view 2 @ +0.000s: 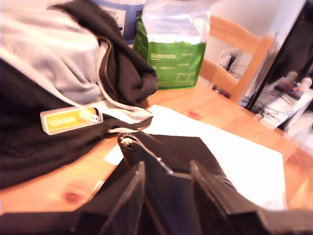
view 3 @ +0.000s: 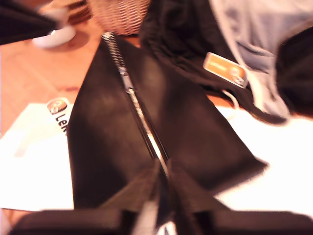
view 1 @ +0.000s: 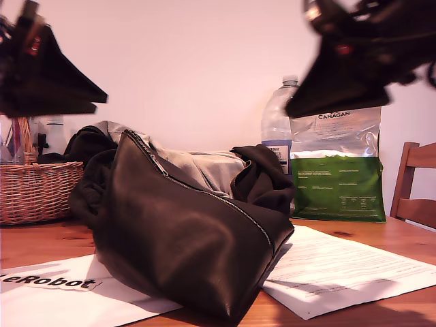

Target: Open the zipper in the zip bag in front of you

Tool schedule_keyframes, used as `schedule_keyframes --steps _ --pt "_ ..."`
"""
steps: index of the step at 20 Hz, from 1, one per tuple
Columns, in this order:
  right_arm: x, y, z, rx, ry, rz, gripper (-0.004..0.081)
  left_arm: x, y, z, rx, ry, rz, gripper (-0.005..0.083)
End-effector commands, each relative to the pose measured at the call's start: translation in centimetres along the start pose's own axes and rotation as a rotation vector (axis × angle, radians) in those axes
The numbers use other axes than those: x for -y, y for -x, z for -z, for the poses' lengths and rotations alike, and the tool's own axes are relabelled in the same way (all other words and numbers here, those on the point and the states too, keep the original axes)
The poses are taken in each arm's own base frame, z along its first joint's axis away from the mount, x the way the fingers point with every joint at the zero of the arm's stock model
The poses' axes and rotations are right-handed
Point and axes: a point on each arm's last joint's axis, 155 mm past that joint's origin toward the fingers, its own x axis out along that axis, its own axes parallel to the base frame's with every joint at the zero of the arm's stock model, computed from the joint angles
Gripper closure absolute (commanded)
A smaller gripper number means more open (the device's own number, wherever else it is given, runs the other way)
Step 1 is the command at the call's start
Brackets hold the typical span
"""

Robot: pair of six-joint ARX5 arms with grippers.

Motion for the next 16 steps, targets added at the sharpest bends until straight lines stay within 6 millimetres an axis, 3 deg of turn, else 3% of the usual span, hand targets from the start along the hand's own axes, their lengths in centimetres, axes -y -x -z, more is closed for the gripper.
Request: schedule_keyframes --steps 1,6,10,16 --pt "-0.1 -0.7 -1.5 0.025 0.039 -0.003 0.0620 -0.4 -0.9 0.5 -0.005 0.042 0.015 0.0500" --pt "-0.5 -3.1 -3.8 0.020 0.080 -0.048 0.0564 -0.9 -3.2 0.5 0.001 0.118 0.052 0.0475" --pt "-0.4 -5.0 -5.7 0.020 0.083 -0.057 0.0558 -0.8 -5.1 2.0 -0.058 0.183 0.075 0.0466" --pt "-0.3 -6.5 -5.0 -0.022 0.104 -0.060 0.0559 -0.7 -6.1 3.8 -0.117 0.273 0.098 0.0467"
